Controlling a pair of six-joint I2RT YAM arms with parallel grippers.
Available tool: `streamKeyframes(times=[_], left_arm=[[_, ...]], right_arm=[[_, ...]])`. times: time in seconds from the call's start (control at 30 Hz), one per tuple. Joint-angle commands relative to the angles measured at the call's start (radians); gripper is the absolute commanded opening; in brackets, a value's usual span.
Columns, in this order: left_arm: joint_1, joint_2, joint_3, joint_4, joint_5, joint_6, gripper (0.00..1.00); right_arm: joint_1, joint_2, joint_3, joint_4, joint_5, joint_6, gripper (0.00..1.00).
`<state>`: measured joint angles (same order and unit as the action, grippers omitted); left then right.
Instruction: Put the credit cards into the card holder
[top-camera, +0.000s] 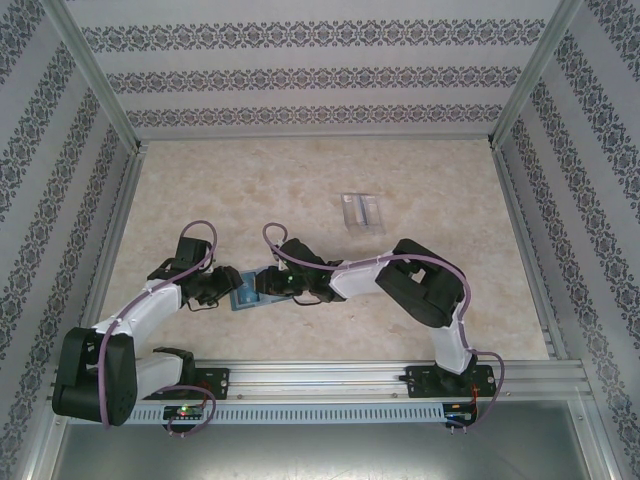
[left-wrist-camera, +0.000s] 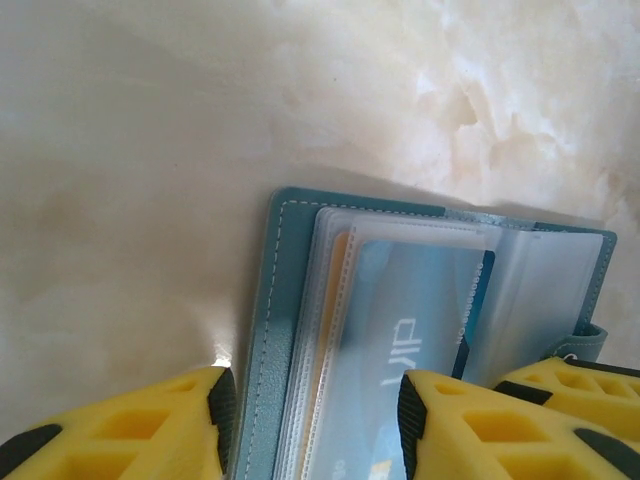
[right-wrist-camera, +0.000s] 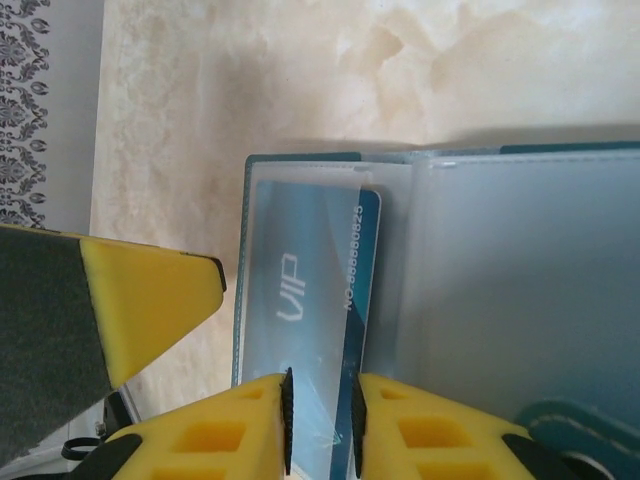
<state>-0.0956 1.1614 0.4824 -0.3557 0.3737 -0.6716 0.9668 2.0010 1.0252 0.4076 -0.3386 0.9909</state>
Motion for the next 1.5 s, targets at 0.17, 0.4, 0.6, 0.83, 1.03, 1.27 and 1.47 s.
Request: streamKeyframes(times=[0.17, 0.4, 0.6, 0.83, 1.03, 1.27, 1.47], left_arm=[[0.026, 0.023, 0.021, 0.002, 0.040, 0.020, 0.54], [0.026, 0.057, 0.014, 0.001, 0.058, 0.010, 0.62], [0.027, 0.097, 0.005, 0.036, 0.080, 0.009, 0.62], [0.027, 0.146, 0.015, 0.055, 0.103, 0.018, 0.61], [0.027, 0.166, 0.025, 0.058, 0.112, 0.023, 0.59], [0.027, 0.195, 0.027, 0.071, 0.139, 0.032, 0.59], [0.027, 0.209, 0.034, 0.096, 0.158, 0.024, 0.58]], right_arm=[[0.001, -0.094, -0.030, -0.097, 0.071, -0.075, 0.31], [-0.003, -0.187, -0.030, -0.219, 0.154, -0.184, 0.34], [0.009, -0.195, 0.066, -0.466, 0.315, -0.358, 0.47], [0.015, -0.147, 0.193, -0.677, 0.416, -0.494, 0.59], [0.045, -0.084, 0.256, -0.761, 0.466, -0.455, 0.64], [-0.034, -0.072, 0.171, -0.609, 0.201, -0.348, 0.64], [-0.050, -0.047, 0.146, -0.532, 0.098, -0.337, 0.64]])
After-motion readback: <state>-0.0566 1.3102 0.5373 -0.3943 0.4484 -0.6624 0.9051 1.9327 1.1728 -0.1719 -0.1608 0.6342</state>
